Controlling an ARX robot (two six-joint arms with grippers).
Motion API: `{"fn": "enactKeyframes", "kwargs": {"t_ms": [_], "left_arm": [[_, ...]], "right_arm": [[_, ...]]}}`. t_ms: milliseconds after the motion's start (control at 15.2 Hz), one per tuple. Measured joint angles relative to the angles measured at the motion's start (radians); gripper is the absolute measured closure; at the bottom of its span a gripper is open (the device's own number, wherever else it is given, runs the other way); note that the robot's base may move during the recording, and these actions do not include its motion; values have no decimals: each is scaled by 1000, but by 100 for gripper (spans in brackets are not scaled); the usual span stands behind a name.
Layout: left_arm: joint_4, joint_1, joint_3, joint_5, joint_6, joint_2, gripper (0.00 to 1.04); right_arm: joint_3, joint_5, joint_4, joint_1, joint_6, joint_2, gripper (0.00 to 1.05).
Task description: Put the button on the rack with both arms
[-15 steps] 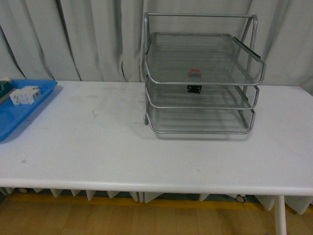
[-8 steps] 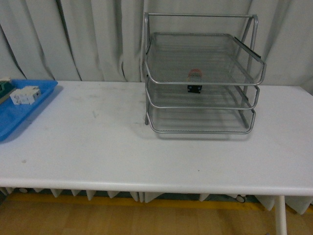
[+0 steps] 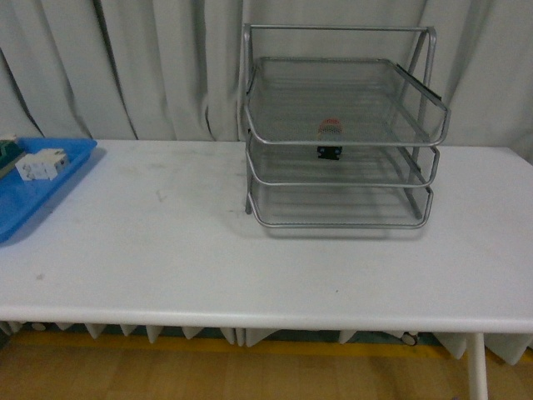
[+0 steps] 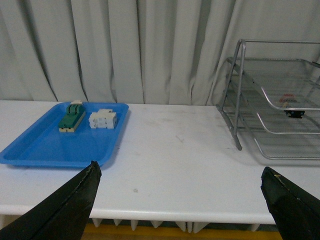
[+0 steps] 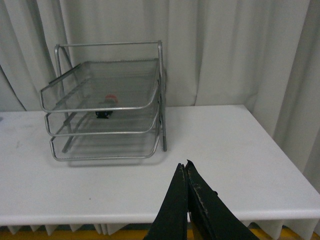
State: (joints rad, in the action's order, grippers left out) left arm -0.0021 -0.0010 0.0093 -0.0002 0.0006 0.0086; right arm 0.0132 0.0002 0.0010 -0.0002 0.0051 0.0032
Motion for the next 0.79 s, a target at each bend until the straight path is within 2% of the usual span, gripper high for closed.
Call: {"fn": "enactKeyframes", "kwargs": {"t_ms": [525,590,722,787], "left_arm": [[-1,0,0,0,0,0,7],[-1,0,0,0,0,0,7],[-1,0,0,0,0,0,7],[-1,0,0,0,0,0,7]], "right_arm": [[-2,0,-4,0,0,1,103],[-2,0,-4,0,-2,1,97],[-2,0,-4,0,-2,1,79],[-2,0,-4,0,-2,1,57]]}}
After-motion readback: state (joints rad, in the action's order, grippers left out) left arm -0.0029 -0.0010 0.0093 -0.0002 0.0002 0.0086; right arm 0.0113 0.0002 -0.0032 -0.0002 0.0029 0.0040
